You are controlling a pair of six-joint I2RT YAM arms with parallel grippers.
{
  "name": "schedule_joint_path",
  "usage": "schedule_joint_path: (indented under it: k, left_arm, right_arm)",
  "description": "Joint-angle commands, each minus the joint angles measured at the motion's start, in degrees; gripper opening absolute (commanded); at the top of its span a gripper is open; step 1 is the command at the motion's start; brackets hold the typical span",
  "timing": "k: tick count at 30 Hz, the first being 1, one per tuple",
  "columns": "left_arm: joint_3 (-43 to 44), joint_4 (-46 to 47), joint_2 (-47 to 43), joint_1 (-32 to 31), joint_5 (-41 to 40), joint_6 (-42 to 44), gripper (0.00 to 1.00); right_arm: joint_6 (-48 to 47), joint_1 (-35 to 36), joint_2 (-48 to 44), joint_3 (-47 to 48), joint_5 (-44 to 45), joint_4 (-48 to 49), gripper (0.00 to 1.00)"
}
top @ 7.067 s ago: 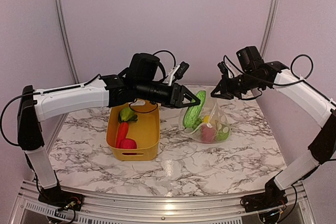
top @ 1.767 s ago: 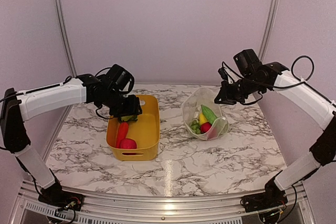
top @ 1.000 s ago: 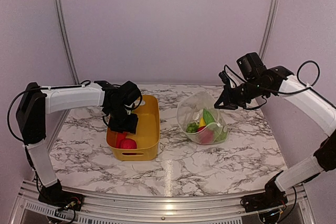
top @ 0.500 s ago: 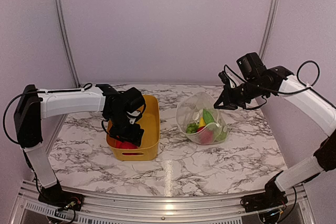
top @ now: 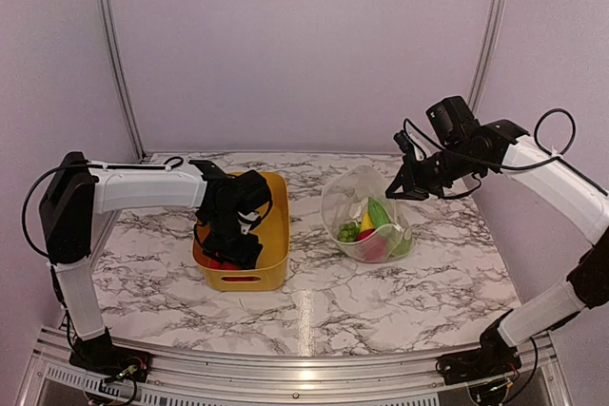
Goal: Place the food in the zip-top bag and seal the zipper
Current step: Pick up the fake fruit from the bin, then place the fake fruit in the zipper food storage bag.
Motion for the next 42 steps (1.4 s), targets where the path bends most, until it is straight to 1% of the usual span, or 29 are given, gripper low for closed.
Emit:
schedule_joint_path:
  k: [1,6,11,14,18,21,23,25,29,31,34,42]
  left_arm:
    - [2.22,-3.05,1.2,-0.37,0.21,0.53,0.67]
    - [8.54,-4.4,0.12,-0.33,-3.41,-0.31,0.6]
    - [17.91,-6.76,0.07,-0.33,-7.8,-1.64,0.58]
    - [23.79,-6.72,0.8,-0.38,-8.88,-2.66,0.57]
    - [31.91,-3.99,2.53,-0.82,-8.41,-3.47,0.53]
    - [35.61,1.94,2.32,-1.92,-5.67,-3.54,0.49]
    - [34.21,9.26,0.95,-3.0,-1.48,-2.11,0.48]
    - [32.96,14.97,0.07,-4.61,0.99,-0.25,0.47]
    - [31.2,23.02,0.36,-6.71,7.27,2.09,0.47]
    - [30.37,25.61,1.13,-7.6,9.67,2.7,0.46]
    - [30.81,25.82,3.35,-8.66,10.27,2.98,0.44]
    - [31.13,25.51,9.14,-9.98,6.55,1.42,0.42]
  right_arm:
    - [0.88,0.64,-0.86,0.57,-0.24,1.17,0.0]
    - [1.05,0.65,-1.11,0.6,0.08,0.91,0.0]
    - [1.14,0.67,-0.92,1.33,0.36,0.55,0.0]
    - [1.23,0.66,-0.56,1.96,0.25,0.65,0.0]
    - [1.34,0.67,-0.11,2.59,-0.22,1.04,0.0]
    - [1.28,0.65,0.59,3.51,-0.43,1.05,0.0]
    - [1.19,0.62,1.0,4.14,-0.51,1.1,0.0]
    - [1.23,0.71,1.44,4.6,-0.9,1.28,0.0]
    - [1.48,0.71,2.14,5.65,-1.43,1.41,0.0]
    - [1.74,0.69,2.42,6.04,-1.98,1.57,0.0]
    - [2.07,0.71,2.63,6.25,-2.38,1.63,0.0]
    - [2.71,0.63,2.15,5.99,-2.65,1.77,0.0]
